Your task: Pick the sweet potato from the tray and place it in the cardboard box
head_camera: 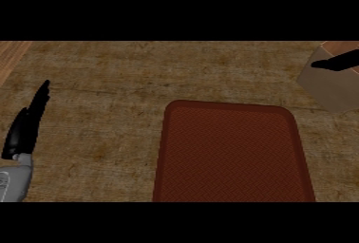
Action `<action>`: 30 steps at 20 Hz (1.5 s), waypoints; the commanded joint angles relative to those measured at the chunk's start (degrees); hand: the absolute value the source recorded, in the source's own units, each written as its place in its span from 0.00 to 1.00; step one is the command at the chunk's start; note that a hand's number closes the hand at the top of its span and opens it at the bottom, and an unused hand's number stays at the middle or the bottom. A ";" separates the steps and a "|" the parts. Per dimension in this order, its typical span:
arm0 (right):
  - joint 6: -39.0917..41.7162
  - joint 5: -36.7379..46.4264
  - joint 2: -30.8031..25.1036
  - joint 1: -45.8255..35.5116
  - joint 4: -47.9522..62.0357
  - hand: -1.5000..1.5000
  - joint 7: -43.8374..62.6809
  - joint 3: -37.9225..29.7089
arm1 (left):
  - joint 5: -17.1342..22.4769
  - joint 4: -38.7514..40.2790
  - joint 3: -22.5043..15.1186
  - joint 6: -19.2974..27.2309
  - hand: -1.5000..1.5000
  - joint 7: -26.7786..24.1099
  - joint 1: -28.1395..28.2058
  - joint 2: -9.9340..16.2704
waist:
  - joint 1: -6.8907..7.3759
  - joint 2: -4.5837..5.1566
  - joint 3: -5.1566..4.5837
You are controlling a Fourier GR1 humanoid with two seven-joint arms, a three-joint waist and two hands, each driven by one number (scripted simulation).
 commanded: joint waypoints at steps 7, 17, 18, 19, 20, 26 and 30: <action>2.66 -10.26 -5.24 0.10 0.31 0.00 -1.84 -10.56 | -0.24 -0.68 0.17 0.09 0.50 0.45 0.70 -0.04 | -0.20 -0.03 0.05; 14.26 -13.79 -18.42 6.76 1.28 0.00 -2.99 -14.40 | -0.57 -0.83 -0.70 0.99 0.50 0.21 1.29 -2.06 | -1.01 0.18 0.21; 14.64 -14.46 -19.08 8.98 1.58 0.00 -4.66 -15.16 | -0.39 0.22 0.58 0.89 0.50 -0.46 1.15 -0.72 | -1.35 0.43 0.29; 15.56 -14.64 -20.77 8.56 1.55 0.00 -3.40 -15.40 | -0.56 -0.70 0.42 0.85 0.50 0.08 1.30 -0.54 | -0.95 0.35 0.32; 15.99 -14.37 -21.30 11.02 1.35 0.00 -5.65 -15.18 | 0.07 -1.54 0.71 0.29 0.50 0.33 1.36 -0.27 | -1.07 0.34 0.44; 21.00 -14.63 -25.34 15.49 1.31 0.00 -7.73 -15.56 | 0.20 -1.03 1.29 0.38 0.50 -0.04 1.25 -0.03 | -1.70 0.16 0.45; 24.86 -12.58 -27.39 18.01 0.25 0.00 -9.66 -13.45 | -0.59 -0.95 0.52 1.04 0.50 0.27 1.72 -0.87 | -1.67 0.32 0.58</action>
